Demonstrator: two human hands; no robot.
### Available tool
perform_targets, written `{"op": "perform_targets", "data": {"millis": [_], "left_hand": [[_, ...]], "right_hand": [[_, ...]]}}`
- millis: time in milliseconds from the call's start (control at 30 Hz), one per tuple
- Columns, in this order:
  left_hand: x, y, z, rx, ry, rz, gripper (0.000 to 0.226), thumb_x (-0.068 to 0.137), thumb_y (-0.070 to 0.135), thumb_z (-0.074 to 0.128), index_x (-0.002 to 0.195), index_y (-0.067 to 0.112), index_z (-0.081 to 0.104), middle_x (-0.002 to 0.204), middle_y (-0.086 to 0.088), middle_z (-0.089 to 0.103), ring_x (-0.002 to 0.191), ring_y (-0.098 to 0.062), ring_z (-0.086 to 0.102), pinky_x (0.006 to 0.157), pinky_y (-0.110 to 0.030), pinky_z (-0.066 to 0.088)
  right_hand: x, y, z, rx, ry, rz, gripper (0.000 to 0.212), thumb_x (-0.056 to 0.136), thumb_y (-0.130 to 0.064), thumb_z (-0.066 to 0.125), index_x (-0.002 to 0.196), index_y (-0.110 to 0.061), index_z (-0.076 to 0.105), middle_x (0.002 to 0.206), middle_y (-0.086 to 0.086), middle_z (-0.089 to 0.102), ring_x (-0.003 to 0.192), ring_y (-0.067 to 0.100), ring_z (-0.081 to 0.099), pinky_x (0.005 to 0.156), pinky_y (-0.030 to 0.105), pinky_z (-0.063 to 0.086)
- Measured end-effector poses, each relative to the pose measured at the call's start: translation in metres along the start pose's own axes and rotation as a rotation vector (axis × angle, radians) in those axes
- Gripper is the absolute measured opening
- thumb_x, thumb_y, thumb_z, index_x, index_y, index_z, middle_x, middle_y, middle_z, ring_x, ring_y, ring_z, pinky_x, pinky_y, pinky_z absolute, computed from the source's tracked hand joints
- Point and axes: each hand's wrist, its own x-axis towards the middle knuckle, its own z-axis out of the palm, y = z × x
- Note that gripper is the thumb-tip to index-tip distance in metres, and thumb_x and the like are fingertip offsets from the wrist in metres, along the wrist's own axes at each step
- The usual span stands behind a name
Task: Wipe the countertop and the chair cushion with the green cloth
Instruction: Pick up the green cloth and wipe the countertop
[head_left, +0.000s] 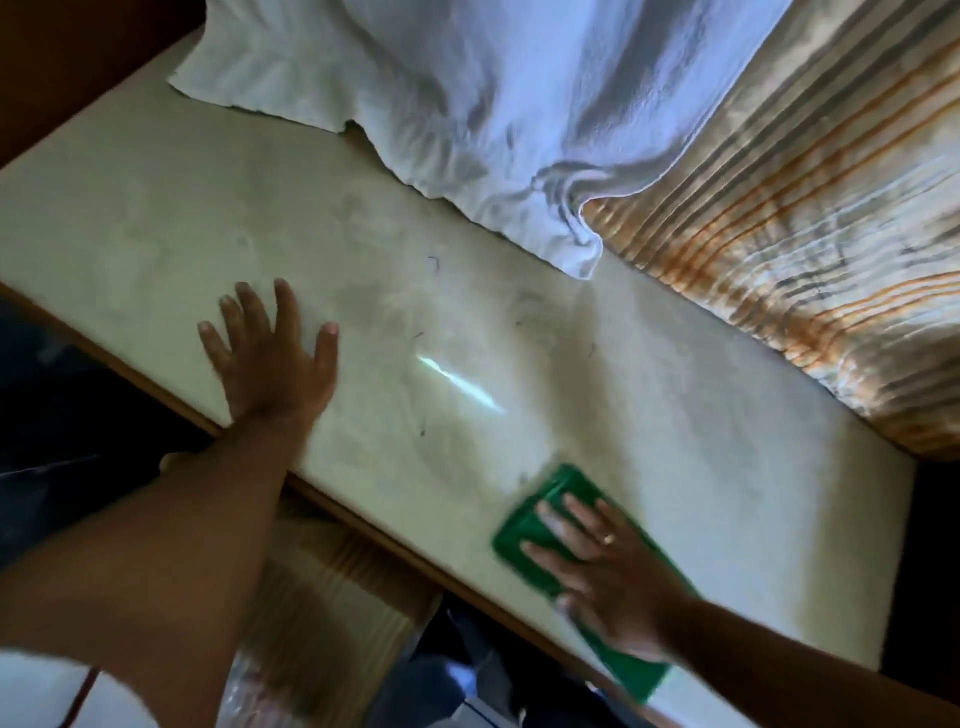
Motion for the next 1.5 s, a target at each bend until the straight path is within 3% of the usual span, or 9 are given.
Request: {"op": "perform_targets", "data": {"millis": [100,267,367,533,667,800,1067,1333,1500], "left_hand": [[0.001,0.0,0.004,-0.032,-0.023,-0.006,0.076,0.093,0.066,0.019,0.157,0.025,0.014,0.165,-0.02,0.01,0.152,-0.038,0.008,0.12,-0.056,-0.002],[0.0,-0.002,0.002,-0.068,-0.029,0.003,0.076,0.093,0.066,0.021,0.157,0.026,0.015,0.165,-0.02,0.01,0.152,-0.037,0.008,0.121,-0.056,0.002],[0.0,-0.002,0.001,-0.056,-0.041,0.009,0.076,0.093,0.067,0.02,0.157,0.027,0.013,0.166,-0.02,0.009,0.152,-0.036,0.007,0.121,-0.056,0.001],[-0.001,-0.002,-0.001,-0.055,-0.047,0.007,0.076,0.092,0.066,0.02,0.157,0.026,0.014,0.165,-0.02,0.01,0.152,-0.037,0.008,0.12,-0.057,0.003],[0.0,-0.002,-0.001,-0.06,-0.045,0.002,0.076,0.093,0.067,0.018,0.157,0.027,0.014,0.166,-0.019,0.011,0.152,-0.036,0.008,0.12,-0.056,0.003],[0.0,0.0,-0.001,-0.033,-0.04,-0.009,0.076,0.092,0.068,0.016,0.157,0.028,0.013,0.166,-0.018,0.011,0.153,-0.036,0.008,0.12,-0.055,0.003],[0.0,0.0,-0.011,-0.078,-0.07,-0.005,0.075,0.097,0.064,0.019,0.159,0.022,0.01,0.167,-0.017,0.006,0.153,-0.035,0.003,0.122,-0.053,0.0],[0.023,-0.03,-0.016,-0.005,-0.012,-0.054,0.069,0.1,0.054,0.025,0.158,0.019,0.017,0.165,-0.02,0.014,0.152,-0.039,0.009,0.122,-0.055,0.005],[0.026,-0.032,-0.011,0.001,-0.022,-0.057,0.069,0.099,0.054,0.027,0.158,0.021,0.015,0.165,-0.021,0.013,0.152,-0.039,0.011,0.122,-0.053,0.008]], "right_hand": [[0.028,0.072,-0.028,-0.029,0.055,0.282,0.069,0.095,-0.061,0.002,0.155,-0.028,0.016,0.16,0.016,0.015,0.141,0.049,0.03,0.111,0.059,0.025],[0.138,0.112,-0.093,0.236,0.079,0.847,0.068,0.1,-0.053,0.026,0.156,-0.028,-0.003,0.165,0.013,-0.013,0.149,0.041,-0.008,0.119,0.057,0.003],[0.161,0.013,-0.078,0.113,0.108,0.426,0.067,0.1,-0.047,0.029,0.157,-0.023,0.002,0.164,0.015,-0.007,0.147,0.048,-0.01,0.115,0.066,-0.005],[0.139,-0.079,-0.055,0.212,-0.014,-0.052,0.068,0.096,-0.058,0.024,0.154,-0.035,-0.003,0.164,0.004,-0.015,0.142,0.026,-0.031,0.107,0.045,-0.031],[0.136,0.011,-0.07,0.125,0.124,0.254,0.067,0.098,-0.053,0.036,0.156,-0.031,0.012,0.165,0.01,-0.001,0.15,0.038,0.006,0.118,0.052,0.0],[0.16,0.1,-0.098,0.185,0.133,0.488,0.066,0.1,-0.051,0.035,0.156,-0.032,0.006,0.166,0.006,-0.01,0.151,0.034,0.0,0.118,0.052,0.004],[0.184,-0.001,-0.084,0.186,0.018,-0.222,0.061,0.096,-0.046,0.03,0.155,-0.035,0.015,0.167,0.0,0.005,0.151,0.028,-0.002,0.113,0.044,-0.015],[0.247,0.081,-0.129,0.23,0.244,0.343,0.061,0.1,-0.04,0.035,0.156,-0.034,0.011,0.167,0.001,0.0,0.151,0.03,0.002,0.119,0.049,0.004],[0.248,0.018,-0.109,0.148,0.143,-0.162,0.061,0.096,-0.046,0.03,0.154,-0.033,0.019,0.166,0.002,0.014,0.15,0.03,0.011,0.118,0.05,0.007]]}}
